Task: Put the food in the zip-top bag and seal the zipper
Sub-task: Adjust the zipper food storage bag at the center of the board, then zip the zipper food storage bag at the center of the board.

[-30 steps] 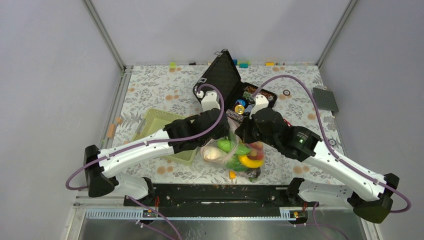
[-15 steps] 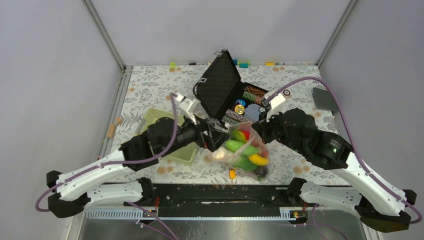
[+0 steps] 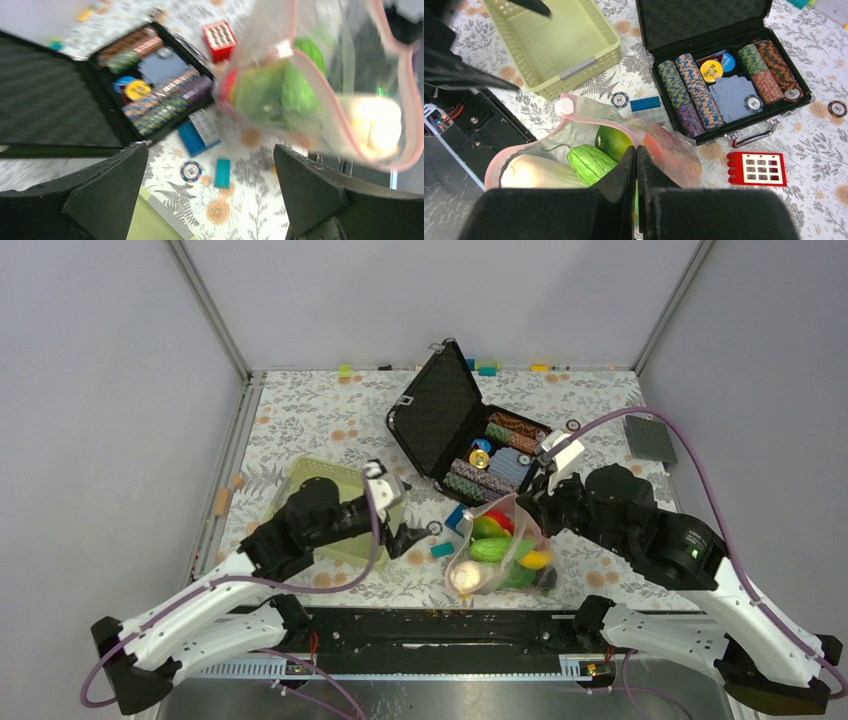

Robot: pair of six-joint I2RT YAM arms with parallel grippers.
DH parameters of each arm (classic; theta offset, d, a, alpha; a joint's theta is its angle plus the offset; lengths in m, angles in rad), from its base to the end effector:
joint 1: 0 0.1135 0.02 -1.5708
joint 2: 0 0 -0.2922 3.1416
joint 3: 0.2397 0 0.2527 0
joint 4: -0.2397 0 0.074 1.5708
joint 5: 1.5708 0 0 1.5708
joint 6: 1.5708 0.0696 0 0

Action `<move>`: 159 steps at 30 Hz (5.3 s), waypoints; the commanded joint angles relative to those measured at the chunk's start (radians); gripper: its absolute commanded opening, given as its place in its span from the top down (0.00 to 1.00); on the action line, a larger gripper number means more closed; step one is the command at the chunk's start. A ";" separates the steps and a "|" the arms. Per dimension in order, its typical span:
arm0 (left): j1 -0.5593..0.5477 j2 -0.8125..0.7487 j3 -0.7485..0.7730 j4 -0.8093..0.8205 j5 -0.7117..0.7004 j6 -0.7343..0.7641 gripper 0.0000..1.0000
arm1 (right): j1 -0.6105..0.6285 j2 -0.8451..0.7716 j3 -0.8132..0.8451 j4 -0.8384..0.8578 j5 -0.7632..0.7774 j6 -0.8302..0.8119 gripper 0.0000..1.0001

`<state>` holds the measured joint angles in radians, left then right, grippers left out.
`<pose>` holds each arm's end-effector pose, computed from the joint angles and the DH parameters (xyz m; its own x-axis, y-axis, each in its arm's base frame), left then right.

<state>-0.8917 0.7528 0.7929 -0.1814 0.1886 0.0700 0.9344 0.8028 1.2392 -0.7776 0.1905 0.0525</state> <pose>0.1095 -0.1565 0.3630 -0.0266 0.1424 -0.9895 0.8850 0.4637 0.0429 0.0987 0.1114 0.4342 -0.2345 -0.2306 -0.9444 -0.6723 0.7402 -0.0138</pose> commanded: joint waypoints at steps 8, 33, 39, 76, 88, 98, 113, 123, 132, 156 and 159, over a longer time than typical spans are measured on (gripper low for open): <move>0.027 0.282 0.049 0.194 0.623 0.290 0.01 | -0.010 0.012 0.032 0.039 -0.064 -0.016 1.00; 0.026 0.577 0.183 0.374 0.841 0.111 0.64 | -0.026 -0.034 0.005 0.075 -0.005 0.040 1.00; 0.024 0.565 0.182 0.390 0.794 0.057 1.00 | -0.026 -0.050 -0.019 0.099 -0.022 0.031 1.00; -0.250 0.281 0.344 -0.045 -0.599 -0.288 1.00 | -0.026 -0.092 0.013 -0.308 0.330 0.260 0.92; -0.248 0.108 0.127 0.054 -0.334 -0.222 1.00 | -0.232 0.098 0.131 -0.241 0.393 0.132 0.93; -0.244 0.197 0.127 0.220 -0.139 -0.135 1.00 | -0.427 0.186 0.078 -0.063 0.048 -0.070 0.92; -0.207 0.220 0.117 0.293 -0.251 -0.273 1.00 | -0.440 0.050 0.057 0.017 -0.376 -0.344 0.13; -0.207 0.242 0.139 0.271 -0.235 -0.302 1.00 | -0.438 0.145 0.141 0.084 -0.974 -0.460 0.07; -0.207 0.233 0.132 0.281 -0.230 -0.310 1.00 | -0.325 0.327 0.272 0.016 -0.922 -0.537 0.15; -0.207 0.225 0.118 0.292 -0.199 -0.317 1.00 | -0.273 0.477 0.368 -0.155 -0.883 -0.636 0.80; -0.207 0.227 0.118 0.286 -0.167 -0.301 1.00 | -0.272 0.483 0.376 -0.169 -0.905 -0.640 0.95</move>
<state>-1.0981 1.0016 0.8845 0.0341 -0.0296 -0.2367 0.6559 1.2766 1.5650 -0.9249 -0.6769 -0.5743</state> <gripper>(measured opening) 0.008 0.141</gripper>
